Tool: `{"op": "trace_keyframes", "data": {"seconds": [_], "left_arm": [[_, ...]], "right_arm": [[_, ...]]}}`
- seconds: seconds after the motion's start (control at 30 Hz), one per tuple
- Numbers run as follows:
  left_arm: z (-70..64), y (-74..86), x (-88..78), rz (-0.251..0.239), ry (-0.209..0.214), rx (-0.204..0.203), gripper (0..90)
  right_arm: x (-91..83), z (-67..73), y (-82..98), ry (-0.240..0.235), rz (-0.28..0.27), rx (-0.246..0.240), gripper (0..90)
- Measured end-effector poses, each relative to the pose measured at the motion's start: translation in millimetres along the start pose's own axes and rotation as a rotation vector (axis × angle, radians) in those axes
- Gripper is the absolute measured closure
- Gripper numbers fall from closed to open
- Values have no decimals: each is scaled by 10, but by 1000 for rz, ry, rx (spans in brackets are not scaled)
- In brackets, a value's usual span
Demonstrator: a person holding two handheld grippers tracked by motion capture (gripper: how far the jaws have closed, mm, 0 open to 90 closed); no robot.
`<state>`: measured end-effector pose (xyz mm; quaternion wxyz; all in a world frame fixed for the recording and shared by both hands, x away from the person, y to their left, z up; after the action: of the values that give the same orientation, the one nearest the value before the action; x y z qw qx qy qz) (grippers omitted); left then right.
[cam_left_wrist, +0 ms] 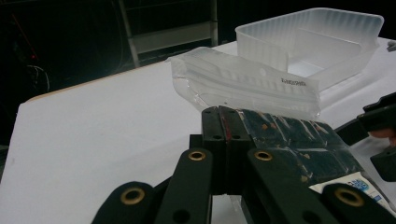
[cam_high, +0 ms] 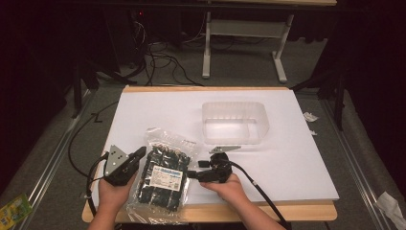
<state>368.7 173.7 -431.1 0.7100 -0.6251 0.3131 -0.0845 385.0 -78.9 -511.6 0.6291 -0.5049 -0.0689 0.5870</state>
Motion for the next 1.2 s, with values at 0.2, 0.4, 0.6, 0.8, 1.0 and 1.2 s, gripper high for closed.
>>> {"op": "trace_keyframes", "data": {"seconds": [0.2,0.4,0.6,0.8,1.0,1.2], "left_arm": [[14,-3,-7,0,3,-11,900],[64,-25,-43,-16,1,-34,900],[62,-80,-93,-43,4,-44,900],[3,-161,-138,-79,28,-42,900],[-183,-302,-134,-124,66,-15,900],[-314,-412,-54,-148,77,2,900]], "right_arm": [[45,88,18,-25,7,-21,509],[-74,134,-23,-17,-37,-65,743],[-315,237,-151,-46,-133,-89,878],[-617,324,-346,-49,-243,-127,900],[-952,345,-545,-8,-358,-162,900],[-1178,313,-633,53,-422,-191,900]]}}
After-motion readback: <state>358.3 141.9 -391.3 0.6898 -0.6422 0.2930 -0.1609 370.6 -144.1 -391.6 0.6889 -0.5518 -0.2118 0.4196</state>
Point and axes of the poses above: each handheld gripper's, and its own axes: x roughly forward along the jaws, y roughly out of its underside, z roughly to its left, the point moved 5 cm from there along x, roughly forward along the jaws, and after that the axes turned 2 degrees about -x, right-handed, at the moved point
